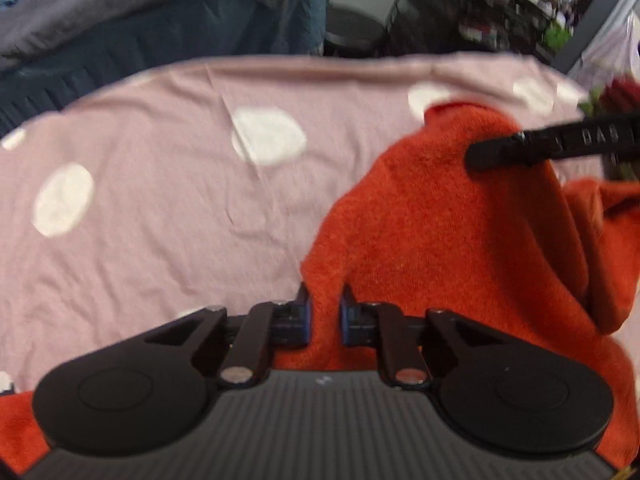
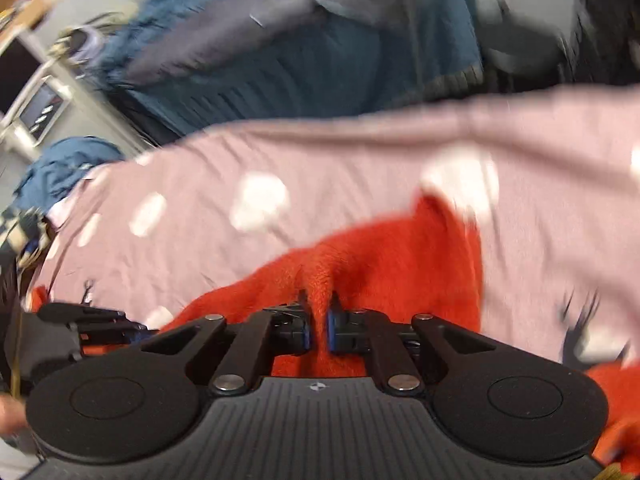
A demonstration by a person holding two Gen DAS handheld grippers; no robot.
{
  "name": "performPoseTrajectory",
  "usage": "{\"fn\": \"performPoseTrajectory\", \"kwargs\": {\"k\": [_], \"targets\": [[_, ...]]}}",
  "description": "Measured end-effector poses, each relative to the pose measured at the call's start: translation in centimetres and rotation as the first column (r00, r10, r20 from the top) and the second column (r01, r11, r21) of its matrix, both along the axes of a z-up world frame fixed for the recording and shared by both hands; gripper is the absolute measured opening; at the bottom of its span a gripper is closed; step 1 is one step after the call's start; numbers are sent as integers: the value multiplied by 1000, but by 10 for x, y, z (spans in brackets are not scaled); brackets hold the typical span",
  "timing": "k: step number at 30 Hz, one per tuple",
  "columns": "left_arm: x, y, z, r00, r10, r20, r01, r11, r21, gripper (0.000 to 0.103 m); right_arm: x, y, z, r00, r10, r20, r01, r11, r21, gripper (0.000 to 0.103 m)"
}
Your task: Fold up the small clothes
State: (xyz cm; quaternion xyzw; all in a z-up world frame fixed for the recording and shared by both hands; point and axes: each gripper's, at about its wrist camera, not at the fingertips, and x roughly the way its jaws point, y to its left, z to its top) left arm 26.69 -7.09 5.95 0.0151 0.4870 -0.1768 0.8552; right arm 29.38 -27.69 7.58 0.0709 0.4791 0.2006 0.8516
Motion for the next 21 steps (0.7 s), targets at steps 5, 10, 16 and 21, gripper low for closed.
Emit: {"fn": "performPoseTrajectory", "kwargs": {"k": [5,10,16,21], "targets": [[-64,11,71,945,49,324,-51,999,-2,12,-73,-1,80,852,230,470,-213,973,-90,14],[-99,-3,30,986,-58,158,45,996,83,20,-95,-10,45,900,350,259,-308,932,-189,32],[-112,0,-23,998,-58,-33,59,997,55,40,-111,-45,-5,984,178,1,-176,976,-132,34],[-84,22,18,996,47,76,-43,998,-52,83,-94,-64,18,998,39,39,-41,998,46,52]]}}
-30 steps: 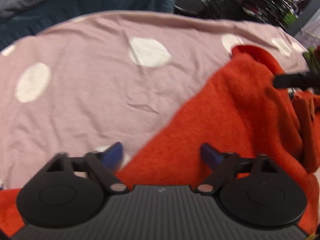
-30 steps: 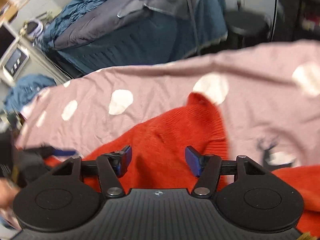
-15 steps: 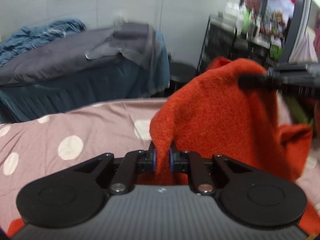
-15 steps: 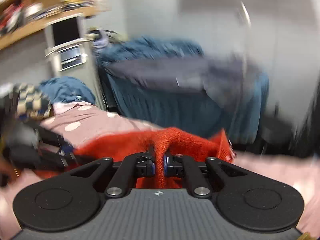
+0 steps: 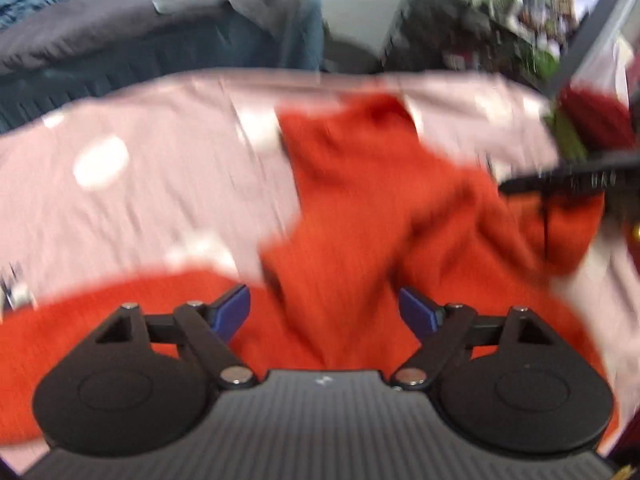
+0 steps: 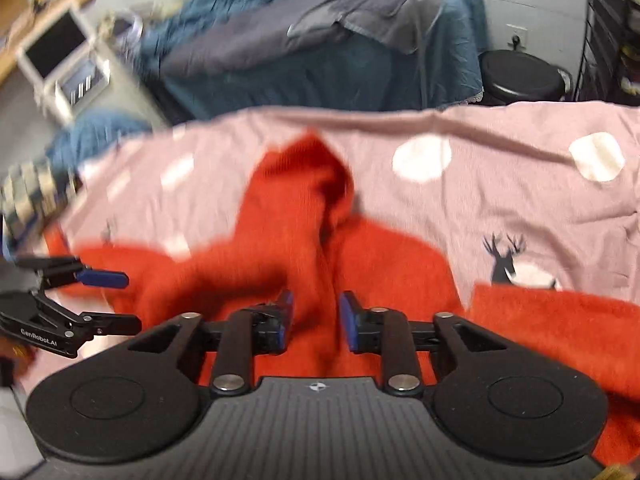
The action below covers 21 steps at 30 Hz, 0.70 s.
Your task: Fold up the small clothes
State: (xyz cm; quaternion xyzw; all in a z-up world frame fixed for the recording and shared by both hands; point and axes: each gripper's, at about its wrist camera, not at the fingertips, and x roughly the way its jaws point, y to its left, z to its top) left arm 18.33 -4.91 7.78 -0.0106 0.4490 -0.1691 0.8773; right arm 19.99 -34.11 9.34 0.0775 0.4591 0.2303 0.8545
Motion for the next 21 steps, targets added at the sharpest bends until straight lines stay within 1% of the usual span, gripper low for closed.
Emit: {"fn": "performPoseTrajectory", "kwargs": {"k": [1,3,4,5,7,9,11,12,13,14,15,16,17,18,19,21], "targets": [[13,4,6,999,29,16,-29,1000,4,88,7,-3,1,999,-38,-3,38,999,31,53],[39,8,8,996,87,30,-87,996,10,89,24,-12,-1,994,-104,-26,106,989,100,57],[52,11,4,994,105,23,-105,994,-7,89,32,-13,-4,991,-125,-53,131,983,130,62],[66,16,-4,993,116,-12,-117,992,-40,88,42,-12,-11,987,-134,-88,146,977,154,66],[89,19,-24,986,113,-126,-126,987,-99,88,56,-10,-26,977,-121,-177,157,967,201,66],[114,14,-50,970,99,-223,-129,983,-127,87,65,-8,-39,962,-132,-240,186,958,219,67],[114,9,-71,956,64,-286,-121,976,-183,85,70,-10,-53,935,-122,-333,220,936,274,67],[114,4,-77,953,44,-300,-112,970,-214,83,72,-11,-62,918,-119,-378,246,919,309,67],[115,-2,-82,955,18,-297,-92,967,-239,79,73,-13,-68,905,-114,-409,266,903,338,67],[117,-9,-88,959,-10,-284,-62,968,-245,68,71,-14,-69,899,-112,-423,275,896,348,67],[117,-16,-94,961,-26,-274,-38,974,-225,60,70,-13,-71,900,-114,-422,276,897,346,67],[117,-21,-96,962,-30,-272,-26,979,-200,40,69,-12,-70,902,-105,-419,266,900,346,67],[117,-25,-98,960,-31,-279,-23,982,-188,19,70,-10,-69,904,-84,-420,247,903,352,56],[117,-25,-97,958,-44,-285,-16,978,-207,10,70,-7,-66,912,-68,-404,223,909,351,43],[117,-24,-94,960,-54,-275,-12,972,-233,10,70,-4,-58,928,-53,-369,188,921,341,31],[114,-21,-73,979,-24,-200,-24,972,-235,9,72,1,-41,955,-28,-295,127,939,320,29]]}}
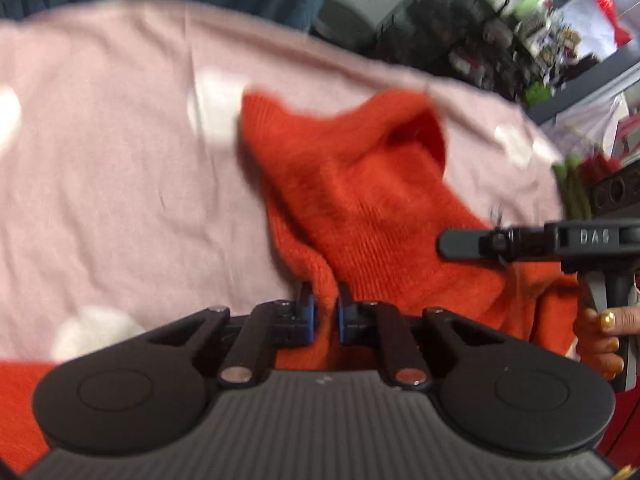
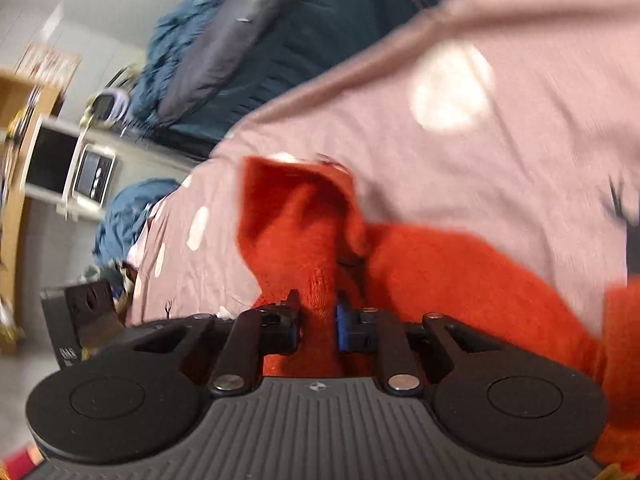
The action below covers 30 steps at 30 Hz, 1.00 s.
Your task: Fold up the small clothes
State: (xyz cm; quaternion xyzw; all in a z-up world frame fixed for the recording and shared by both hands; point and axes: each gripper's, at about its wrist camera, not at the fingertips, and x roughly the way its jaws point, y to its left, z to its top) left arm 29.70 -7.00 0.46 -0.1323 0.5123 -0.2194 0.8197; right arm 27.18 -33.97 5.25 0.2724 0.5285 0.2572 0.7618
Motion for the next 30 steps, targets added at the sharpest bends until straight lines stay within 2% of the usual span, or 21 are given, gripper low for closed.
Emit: {"fn": "performPoseTrajectory", "kwargs": {"k": [2,4,6,7,8,9,10,12,13,14,15,18,20,24,26,28,29,30], "targets": [[-2,12,29,993,66,98,-64,998,-24,9,3,8,25,994,16,105,-13,1000,-26,24],[1,25,62,969,131,211,-123,991,-52,9,3,14,57,966,21,258,-11,999,-41,20],[5,31,90,933,162,322,-154,987,-50,9,3,28,89,901,85,425,-43,993,-107,20],[7,31,101,918,162,363,-164,986,-26,9,3,40,100,860,149,489,-66,981,-183,20],[10,29,106,911,149,385,-166,986,12,9,4,52,106,821,214,530,-90,964,-250,20],[14,26,105,910,133,393,-169,984,58,10,8,62,107,803,256,538,-102,948,-300,20],[17,24,100,911,131,392,-183,978,98,10,13,71,102,806,277,522,-101,935,-340,27],[27,24,80,923,137,360,-222,953,204,13,27,82,85,839,292,458,-107,915,-388,57],[33,21,67,935,133,328,-236,926,296,15,32,85,75,861,292,416,-107,904,-415,80],[39,22,52,949,130,286,-236,896,376,15,36,86,68,879,283,384,-93,892,-443,83],[43,22,38,960,128,247,-225,879,421,15,37,83,63,892,268,364,-80,886,-457,82],[47,34,10,973,160,167,-222,850,478,15,32,57,52,926,209,314,-35,876,-481,83],[42,42,10,969,174,175,-236,861,451,15,30,43,42,940,201,277,-33,859,-511,83],[34,49,24,964,171,203,-246,863,442,16,28,14,28,955,185,234,-24,828,-559,83],[29,53,35,961,178,211,-254,869,424,20,23,2,25,966,147,213,-15,853,-521,82],[25,57,42,958,190,215,-262,883,390,26,19,-4,19,972,169,162,-81,891,-446,82],[20,59,45,957,193,215,-263,891,369,34,16,-2,15,971,198,130,-123,891,-437,80],[19,60,50,958,194,212,-262,895,361,39,9,1,9,965,234,118,-152,867,-475,80]]}}
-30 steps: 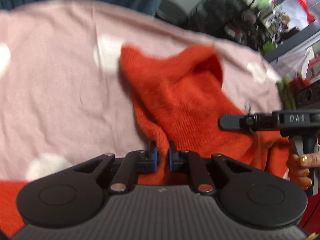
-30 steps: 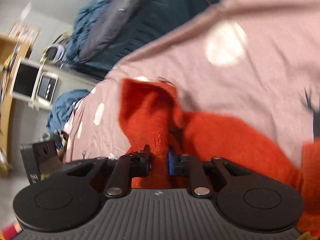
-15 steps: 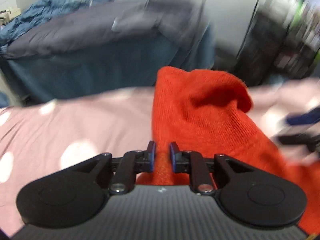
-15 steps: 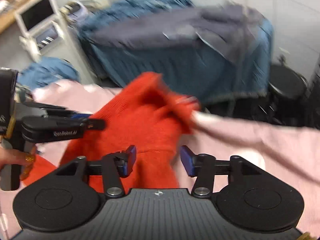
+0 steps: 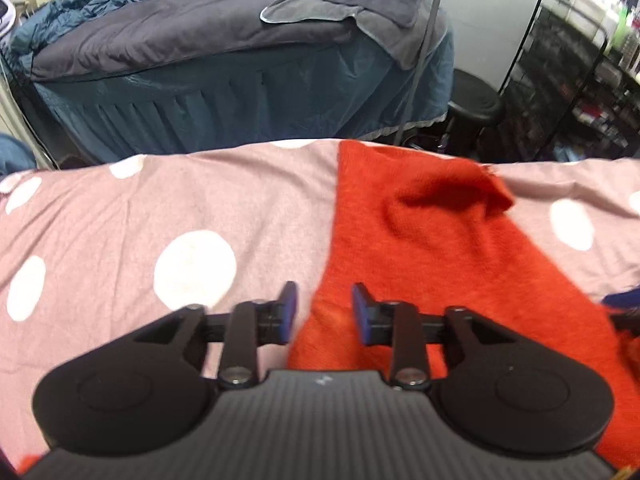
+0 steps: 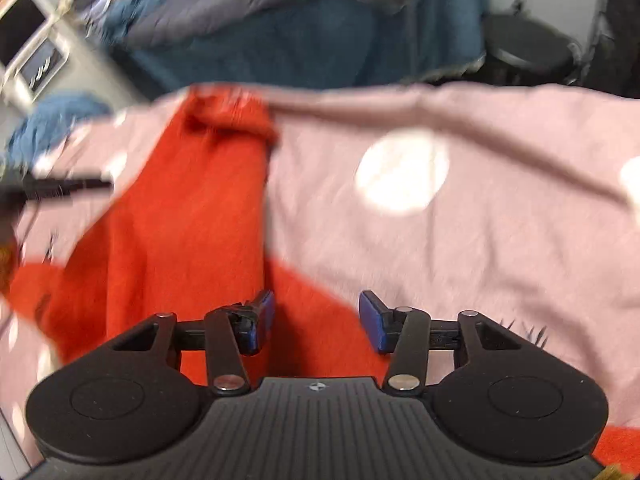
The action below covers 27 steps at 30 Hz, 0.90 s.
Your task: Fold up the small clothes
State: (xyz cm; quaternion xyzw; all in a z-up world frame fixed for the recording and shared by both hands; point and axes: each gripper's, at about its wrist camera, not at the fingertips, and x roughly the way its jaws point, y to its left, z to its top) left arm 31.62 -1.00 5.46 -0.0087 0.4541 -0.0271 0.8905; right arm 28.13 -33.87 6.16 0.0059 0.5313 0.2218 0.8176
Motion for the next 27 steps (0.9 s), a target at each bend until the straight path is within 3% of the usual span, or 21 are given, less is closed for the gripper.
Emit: {"fn": "performPoseTrajectory", "kwargs": {"k": [1,2,4,6,8,10,12,15,18,22,24,25,27], "targets": [[-5,-1,1,1000,-10,-4,10,1000,4,45,-3,5,-3,999,33,22,-32,998,-58,80],[-13,-3,2,1000,-29,-6,29,999,18,46,-7,11,-3,997,67,50,-62,994,-86,81],[-26,-4,1,997,-77,-20,78,995,64,49,-12,18,-5,993,101,56,-95,990,-103,88],[-41,-1,2,993,-118,-27,120,988,94,60,-15,23,-6,987,157,37,-152,982,-109,85],[-59,8,6,990,-142,-14,143,985,92,67,-19,24,-5,977,209,44,-200,968,-151,16],[-76,20,11,987,-160,-11,161,984,79,76,-20,16,5,977,205,62,-195,971,-134,15],[-93,29,13,980,-197,-16,198,976,87,89,-23,5,19,976,184,120,-159,969,-189,15],[-116,35,11,967,-251,-40,254,954,159,90,-18,-28,29,983,77,167,-26,957,-289,14],[-137,40,3,948,-310,-68,317,928,196,90,-7,-67,23,987,-78,139,120,938,-325,14],[-162,40,-10,923,-367,-119,386,878,282,90,-10,-70,14,981,-134,143,180,905,-385,14],[-173,37,-18,901,-411,-140,434,842,321,90,-10,-61,13,975,-155,158,208,886,-414,25],[-177,35,-22,890,-430,-150,455,823,339,90,-11,-57,14,971,-165,171,223,882,-416,39],[-183,31,-34,877,-456,-154,477,784,398,89,-22,-55,23,963,-154,221,232,889,-394,45]]}}
